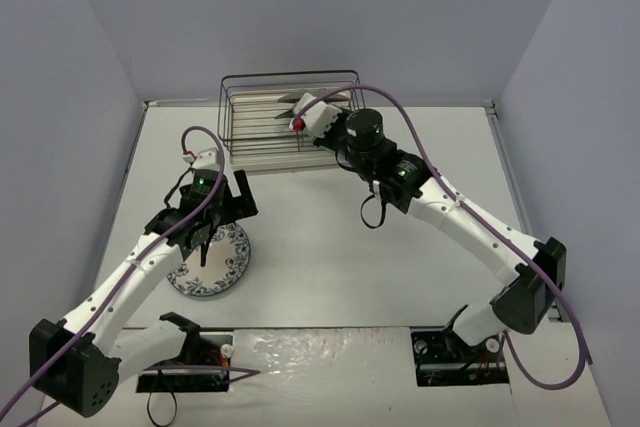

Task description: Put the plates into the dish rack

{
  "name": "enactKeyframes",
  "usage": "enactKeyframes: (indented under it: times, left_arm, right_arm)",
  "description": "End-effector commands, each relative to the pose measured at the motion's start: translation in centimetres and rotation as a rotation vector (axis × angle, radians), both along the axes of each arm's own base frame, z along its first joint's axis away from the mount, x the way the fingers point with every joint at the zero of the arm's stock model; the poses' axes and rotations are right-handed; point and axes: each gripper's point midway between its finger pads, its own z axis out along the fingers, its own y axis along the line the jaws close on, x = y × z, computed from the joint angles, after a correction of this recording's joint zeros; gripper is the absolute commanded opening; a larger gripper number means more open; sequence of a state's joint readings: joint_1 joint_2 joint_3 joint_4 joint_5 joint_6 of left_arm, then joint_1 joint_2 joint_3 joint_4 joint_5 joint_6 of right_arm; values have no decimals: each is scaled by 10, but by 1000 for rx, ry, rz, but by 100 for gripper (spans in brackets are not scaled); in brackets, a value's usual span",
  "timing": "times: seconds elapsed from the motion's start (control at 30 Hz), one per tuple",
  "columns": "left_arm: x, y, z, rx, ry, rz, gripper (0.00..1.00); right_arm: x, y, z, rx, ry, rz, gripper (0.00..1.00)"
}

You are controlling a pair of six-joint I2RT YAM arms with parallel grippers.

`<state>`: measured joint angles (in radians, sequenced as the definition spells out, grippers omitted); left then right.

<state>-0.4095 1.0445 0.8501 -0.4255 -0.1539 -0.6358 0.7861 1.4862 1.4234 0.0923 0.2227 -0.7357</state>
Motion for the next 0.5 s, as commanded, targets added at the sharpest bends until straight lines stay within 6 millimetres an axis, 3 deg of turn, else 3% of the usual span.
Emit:
enactKeyframes:
  times: [0.0, 0.2, 0.47]
  left_arm:
    - [10, 10, 29, 23, -79, 46, 97]
    - [13, 10, 26, 30, -69, 50, 97]
    - [14, 13, 26, 40, -68, 62, 97]
  right_arm:
    - [16, -1, 80, -109, -291, -22, 0]
    - [26, 13, 78, -314, -373, 33, 0]
    - [24, 25, 93, -474, -468, 94, 0]
